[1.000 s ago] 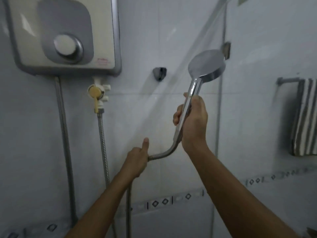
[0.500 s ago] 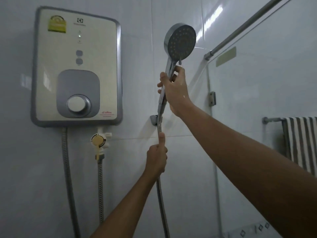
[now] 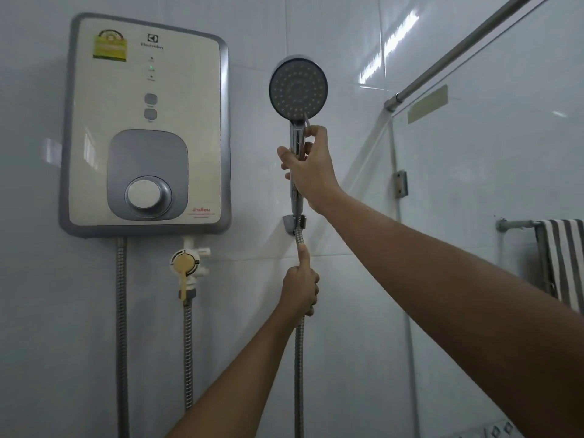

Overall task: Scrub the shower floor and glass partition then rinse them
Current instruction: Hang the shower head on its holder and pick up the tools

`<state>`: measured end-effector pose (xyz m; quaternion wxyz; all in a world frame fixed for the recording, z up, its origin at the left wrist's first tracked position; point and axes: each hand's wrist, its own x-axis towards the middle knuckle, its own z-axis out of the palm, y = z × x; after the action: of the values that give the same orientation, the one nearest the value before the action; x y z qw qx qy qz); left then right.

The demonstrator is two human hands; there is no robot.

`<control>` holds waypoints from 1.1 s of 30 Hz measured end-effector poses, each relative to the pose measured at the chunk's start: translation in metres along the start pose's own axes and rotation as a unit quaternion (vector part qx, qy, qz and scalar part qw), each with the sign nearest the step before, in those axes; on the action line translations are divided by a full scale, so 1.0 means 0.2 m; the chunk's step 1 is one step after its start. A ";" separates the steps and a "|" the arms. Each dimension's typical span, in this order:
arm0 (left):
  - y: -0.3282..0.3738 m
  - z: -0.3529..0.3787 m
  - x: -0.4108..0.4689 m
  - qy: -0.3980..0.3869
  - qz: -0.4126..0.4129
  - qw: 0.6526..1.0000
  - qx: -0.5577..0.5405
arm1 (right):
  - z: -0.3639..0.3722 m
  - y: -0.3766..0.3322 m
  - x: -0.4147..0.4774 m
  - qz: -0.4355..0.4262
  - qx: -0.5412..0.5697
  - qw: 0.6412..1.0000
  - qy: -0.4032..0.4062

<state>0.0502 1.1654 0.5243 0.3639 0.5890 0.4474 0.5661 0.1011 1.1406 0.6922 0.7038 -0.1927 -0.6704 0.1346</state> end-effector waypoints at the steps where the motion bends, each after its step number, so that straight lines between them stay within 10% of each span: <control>1: -0.01 0.00 0.00 -0.001 -0.005 1.000 0.002 | 0.01 0.01 0.00 0.002 -0.001 1.000 -0.002; 26: -0.15 0.04 0.01 0.010 0.004 0.999 0.043 | 0.04 0.14 -0.15 0.071 0.001 0.995 0.073; 33: -0.39 -0.11 -0.21 0.031 0.157 0.964 0.213 | -0.01 0.15 -0.47 0.096 0.012 0.993 0.068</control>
<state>0.0220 1.1507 0.4381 0.1225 0.6979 0.4705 0.5258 0.0988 1.1242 0.5942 0.7340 -0.2564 -0.5978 0.1956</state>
